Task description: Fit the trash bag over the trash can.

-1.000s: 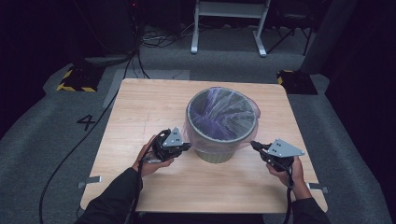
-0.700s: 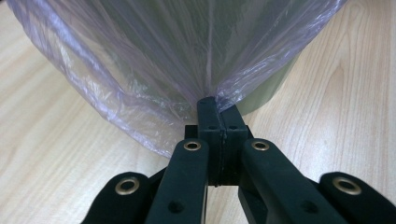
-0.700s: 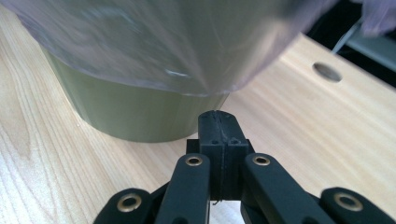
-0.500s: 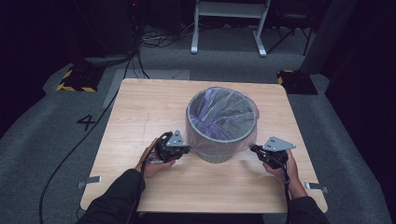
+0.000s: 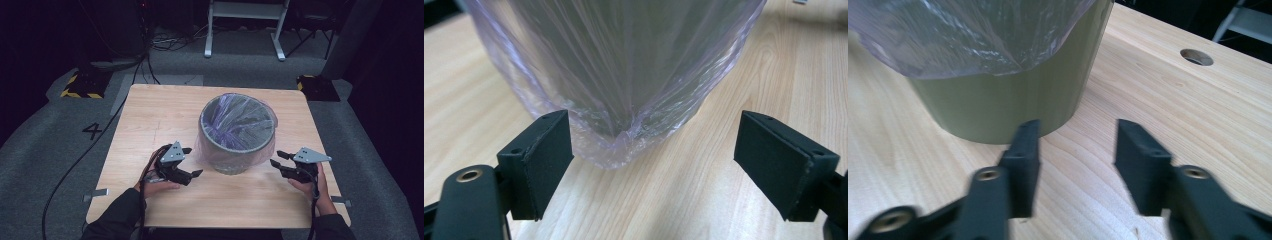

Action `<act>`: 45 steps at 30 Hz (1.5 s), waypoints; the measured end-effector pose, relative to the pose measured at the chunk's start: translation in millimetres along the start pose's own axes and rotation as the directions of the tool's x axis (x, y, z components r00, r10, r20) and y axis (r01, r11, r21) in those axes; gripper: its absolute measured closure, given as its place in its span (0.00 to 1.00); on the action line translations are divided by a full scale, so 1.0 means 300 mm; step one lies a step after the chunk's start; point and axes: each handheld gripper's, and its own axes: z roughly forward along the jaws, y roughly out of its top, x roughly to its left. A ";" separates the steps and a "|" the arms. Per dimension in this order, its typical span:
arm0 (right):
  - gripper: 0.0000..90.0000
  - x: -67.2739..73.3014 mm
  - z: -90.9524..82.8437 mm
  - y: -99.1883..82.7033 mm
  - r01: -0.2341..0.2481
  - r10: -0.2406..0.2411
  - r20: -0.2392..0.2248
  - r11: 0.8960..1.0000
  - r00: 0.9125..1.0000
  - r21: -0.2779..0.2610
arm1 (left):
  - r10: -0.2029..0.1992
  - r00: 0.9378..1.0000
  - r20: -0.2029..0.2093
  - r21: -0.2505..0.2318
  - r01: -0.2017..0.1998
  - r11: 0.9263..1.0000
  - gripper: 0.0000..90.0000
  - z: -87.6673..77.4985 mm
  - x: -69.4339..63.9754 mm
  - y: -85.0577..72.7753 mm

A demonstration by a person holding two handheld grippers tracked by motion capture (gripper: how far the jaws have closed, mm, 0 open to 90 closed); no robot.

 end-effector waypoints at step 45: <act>0.22 0.051 -0.144 0.447 0.109 -0.110 0.008 0.983 0.994 -0.150 | -0.101 0.992 -0.074 0.241 0.116 0.964 0.15 -0.050 0.008 -0.259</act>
